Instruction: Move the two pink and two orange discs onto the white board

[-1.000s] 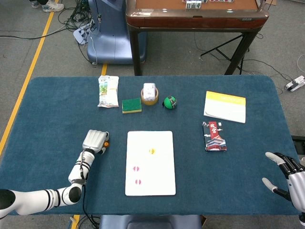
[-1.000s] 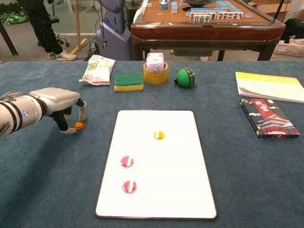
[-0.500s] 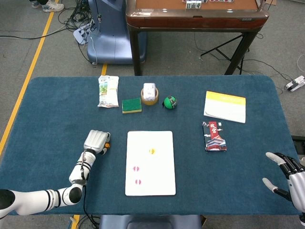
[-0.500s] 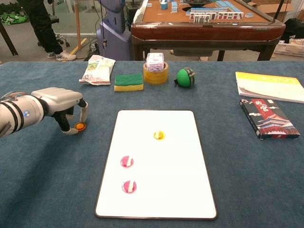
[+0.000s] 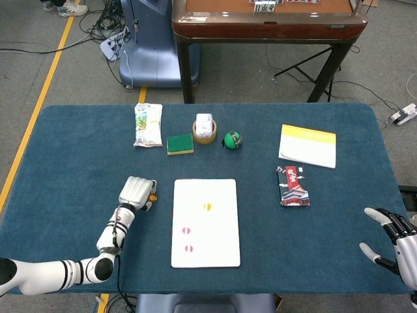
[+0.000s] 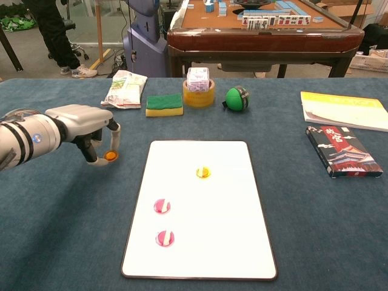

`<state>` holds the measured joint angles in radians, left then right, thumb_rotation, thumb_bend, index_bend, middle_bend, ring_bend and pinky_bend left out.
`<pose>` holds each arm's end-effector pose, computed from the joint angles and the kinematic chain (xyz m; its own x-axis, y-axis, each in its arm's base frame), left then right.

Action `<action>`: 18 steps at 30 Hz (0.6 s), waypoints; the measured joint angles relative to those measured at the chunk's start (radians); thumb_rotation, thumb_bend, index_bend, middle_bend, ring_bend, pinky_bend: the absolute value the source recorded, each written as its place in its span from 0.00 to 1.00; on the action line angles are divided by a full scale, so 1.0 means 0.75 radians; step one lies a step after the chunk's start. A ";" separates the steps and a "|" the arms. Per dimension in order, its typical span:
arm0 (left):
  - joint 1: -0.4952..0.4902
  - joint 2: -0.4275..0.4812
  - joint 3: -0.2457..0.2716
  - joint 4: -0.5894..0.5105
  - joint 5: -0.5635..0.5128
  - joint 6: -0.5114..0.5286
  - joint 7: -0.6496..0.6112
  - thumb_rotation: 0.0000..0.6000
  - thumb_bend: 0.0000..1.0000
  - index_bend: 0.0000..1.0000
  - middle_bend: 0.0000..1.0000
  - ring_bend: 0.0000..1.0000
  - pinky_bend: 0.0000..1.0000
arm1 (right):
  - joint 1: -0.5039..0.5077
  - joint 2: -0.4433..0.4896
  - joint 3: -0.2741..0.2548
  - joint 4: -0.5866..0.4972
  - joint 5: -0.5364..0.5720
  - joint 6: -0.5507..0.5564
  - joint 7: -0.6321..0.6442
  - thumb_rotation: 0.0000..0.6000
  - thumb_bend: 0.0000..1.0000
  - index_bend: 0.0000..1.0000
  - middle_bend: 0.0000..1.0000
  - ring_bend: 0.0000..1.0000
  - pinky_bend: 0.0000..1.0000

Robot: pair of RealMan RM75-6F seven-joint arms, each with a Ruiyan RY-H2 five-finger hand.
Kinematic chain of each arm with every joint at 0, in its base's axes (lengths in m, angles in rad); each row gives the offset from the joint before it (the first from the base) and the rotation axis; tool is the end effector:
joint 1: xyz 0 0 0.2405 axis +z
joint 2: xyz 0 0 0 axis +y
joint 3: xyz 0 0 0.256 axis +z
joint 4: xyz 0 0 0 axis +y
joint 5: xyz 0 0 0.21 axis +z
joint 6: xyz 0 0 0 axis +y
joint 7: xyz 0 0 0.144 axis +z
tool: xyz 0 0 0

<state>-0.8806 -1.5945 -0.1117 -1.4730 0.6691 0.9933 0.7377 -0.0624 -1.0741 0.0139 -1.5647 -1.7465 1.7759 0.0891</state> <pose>-0.1555 0.3539 -0.0363 0.6358 0.3382 0.6938 0.7719 -0.2734 -0.5740 -0.2979 -0.1230 0.1940 0.3724 0.1748 0.9114 -0.9075 -0.1367 0.3971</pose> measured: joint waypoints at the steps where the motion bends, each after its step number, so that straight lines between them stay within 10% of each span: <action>1: -0.001 0.005 -0.002 -0.019 0.004 0.006 0.002 1.00 0.30 0.59 1.00 1.00 1.00 | -0.001 0.000 0.000 0.001 0.000 0.002 0.001 1.00 0.00 0.26 0.31 0.34 0.63; 18: -0.092 0.010 -0.039 -0.380 0.046 0.085 0.101 1.00 0.30 0.58 1.00 1.00 1.00 | -0.027 0.000 0.014 0.013 0.021 0.054 0.034 1.00 0.00 0.26 0.31 0.34 0.63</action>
<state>-0.9498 -1.5869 -0.1411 -1.7579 0.7035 1.0568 0.8138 -0.0826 -1.0740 0.0244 -1.5549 -1.7307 1.8166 0.1144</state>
